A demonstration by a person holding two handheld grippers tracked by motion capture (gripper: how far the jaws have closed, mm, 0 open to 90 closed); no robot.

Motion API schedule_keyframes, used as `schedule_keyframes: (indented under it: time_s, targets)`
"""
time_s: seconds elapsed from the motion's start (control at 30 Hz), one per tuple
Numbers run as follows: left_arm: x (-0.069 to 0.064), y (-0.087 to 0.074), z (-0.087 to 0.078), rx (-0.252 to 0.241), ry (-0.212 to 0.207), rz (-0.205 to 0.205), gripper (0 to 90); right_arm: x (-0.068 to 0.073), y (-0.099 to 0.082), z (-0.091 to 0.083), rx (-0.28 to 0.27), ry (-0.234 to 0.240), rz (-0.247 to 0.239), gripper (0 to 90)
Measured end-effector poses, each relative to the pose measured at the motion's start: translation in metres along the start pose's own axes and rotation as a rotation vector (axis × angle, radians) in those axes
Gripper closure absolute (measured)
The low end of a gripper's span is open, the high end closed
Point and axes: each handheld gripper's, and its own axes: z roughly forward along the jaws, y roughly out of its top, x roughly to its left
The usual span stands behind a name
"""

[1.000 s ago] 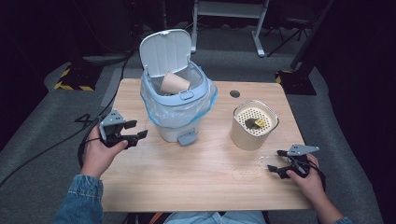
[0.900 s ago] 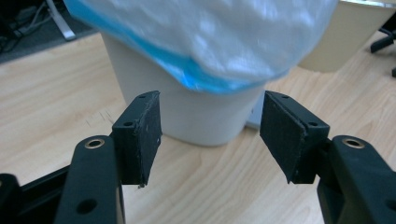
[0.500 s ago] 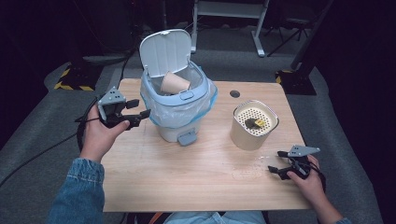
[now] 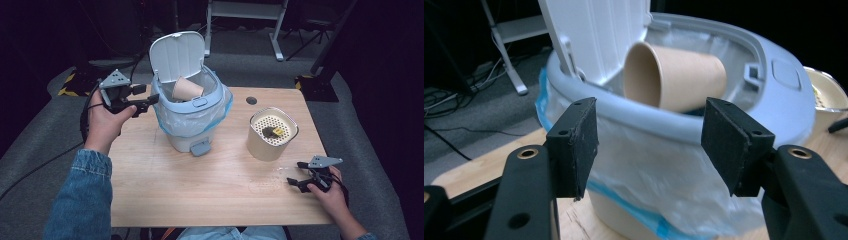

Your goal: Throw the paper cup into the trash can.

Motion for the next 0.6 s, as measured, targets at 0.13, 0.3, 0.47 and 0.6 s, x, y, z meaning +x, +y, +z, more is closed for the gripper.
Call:
schedule_keyframes:
  time_s: [0.13,0.3,0.47,0.6]
  targets:
    - [0.008,0.01,0.004,-0.015,0.02,-0.008,39.6,0.0,0.0,0.0,0.0,0.0,0.0,15.6]
    - [0.021,0.021,0.012,-0.019,0.036,-0.018,39.1,0.0,0.0,0.0,0.0,-0.001,0.001,15.6]
    - [0.03,0.03,0.023,-0.031,0.019,-0.037,39.0,0.0,0.0,0.0,0.0,-0.001,0.001,15.6]
    - [0.033,0.037,0.027,-0.033,0.041,-0.035,38.6,0.0,0.0,0.0,0.0,-0.001,0.001,15.6]
